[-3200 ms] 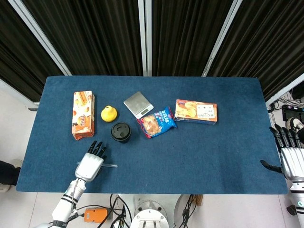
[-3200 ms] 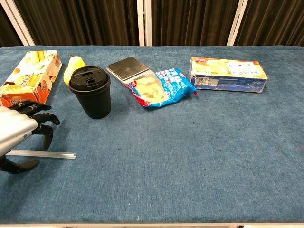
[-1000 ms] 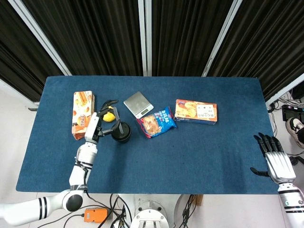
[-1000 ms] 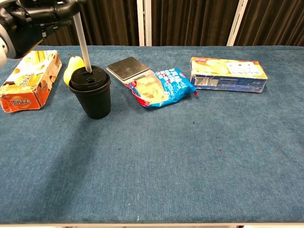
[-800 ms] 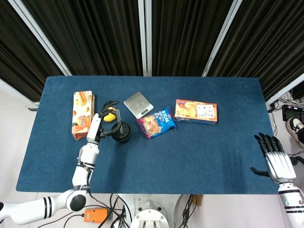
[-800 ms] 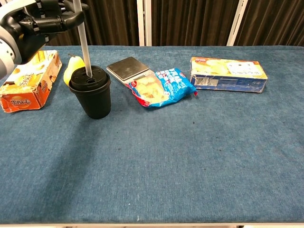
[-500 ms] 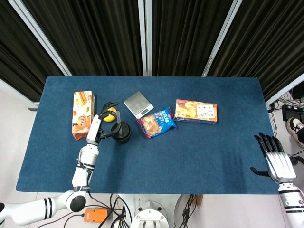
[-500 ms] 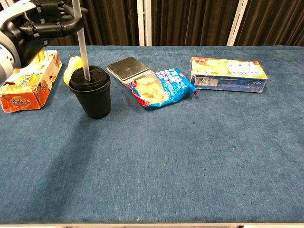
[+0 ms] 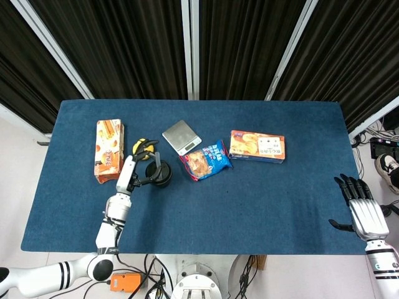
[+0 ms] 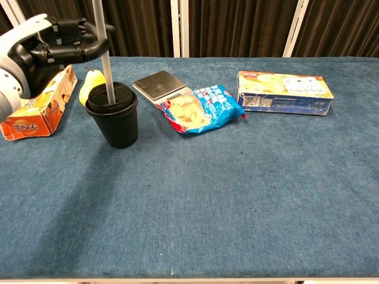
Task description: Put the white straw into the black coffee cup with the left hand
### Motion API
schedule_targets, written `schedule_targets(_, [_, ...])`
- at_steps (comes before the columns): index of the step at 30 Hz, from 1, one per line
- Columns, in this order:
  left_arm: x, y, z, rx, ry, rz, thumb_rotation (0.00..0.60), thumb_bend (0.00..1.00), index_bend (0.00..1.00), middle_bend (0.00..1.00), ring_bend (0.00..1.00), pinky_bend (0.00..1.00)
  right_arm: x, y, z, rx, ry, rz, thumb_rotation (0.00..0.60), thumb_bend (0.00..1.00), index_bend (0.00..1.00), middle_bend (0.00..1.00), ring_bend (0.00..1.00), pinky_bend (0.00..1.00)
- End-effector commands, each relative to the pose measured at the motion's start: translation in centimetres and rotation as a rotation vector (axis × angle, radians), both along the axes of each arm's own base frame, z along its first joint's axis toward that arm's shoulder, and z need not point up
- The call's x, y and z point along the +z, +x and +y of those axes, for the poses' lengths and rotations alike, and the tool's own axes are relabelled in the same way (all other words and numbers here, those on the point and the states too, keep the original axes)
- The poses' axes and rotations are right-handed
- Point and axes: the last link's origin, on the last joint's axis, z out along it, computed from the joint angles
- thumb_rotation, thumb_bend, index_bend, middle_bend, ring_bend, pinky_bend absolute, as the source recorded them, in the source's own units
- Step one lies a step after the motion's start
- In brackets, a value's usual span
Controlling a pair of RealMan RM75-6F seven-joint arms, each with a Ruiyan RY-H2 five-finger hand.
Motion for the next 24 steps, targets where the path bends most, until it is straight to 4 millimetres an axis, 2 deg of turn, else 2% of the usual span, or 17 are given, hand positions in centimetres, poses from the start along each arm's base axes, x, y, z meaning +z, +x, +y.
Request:
schedule_targets(1, [-0.3,-0.1,-0.1,-0.003,-0.005,0.008,0.6,0.3,0.51,0.16,0.0,0.0,0.0,0.0,0.0,-0.001,-0.001,0.0,0.6,0.2,0.0,0.07,0.0,0.03])
schedule_targets(7, [-0.7,-0.3,-0.4,-0.004,-0.009,0.012,0.6,0.28,0.33,0.14,0.0,0.0,0.1,-0.1,0.0,-0.001,-0.004,0.0,0.6,0.2,0.0,0.07,0.0,0.03])
schedule_targets(12, [-0.3,-0.6,-0.8,-0.016,0.001,0.032,0.6,0.28,0.32,0.14,0.0,0.0,0.2,0.0,-0.1,0.002,-0.007,-0.001,0.6,0.2,0.0,0.07,0.0,0.03])
schedule_targets(15, [0.7,-1.4,-1.2,-0.024,0.038,0.059,0.6,0.28,0.31,0.14,0.0,0.0,0.4,0.0,-0.1,0.003,-0.012,-0.001,0.6,0.2,0.0,0.07,0.0,0.03])
schedule_targets(18, [2.7,-3.4,-1.6,-0.013,0.103,0.133,0.6,0.28,0.31,0.14,0.0,0.0,0.8,-0.1,-0.1,0.004,-0.024,0.002,0.6,0.2,0.0,0.07,0.0,0.03])
schedule_targets(24, [8.6,-10.7,-3.2,0.084,0.195,0.49,0.6,0.28,0.3,0.14,0.0,0.0,2.0,-0.1,0.1,0.017,-0.068,-0.004,0.6,0.2,0.0,0.07,0.0,0.03])
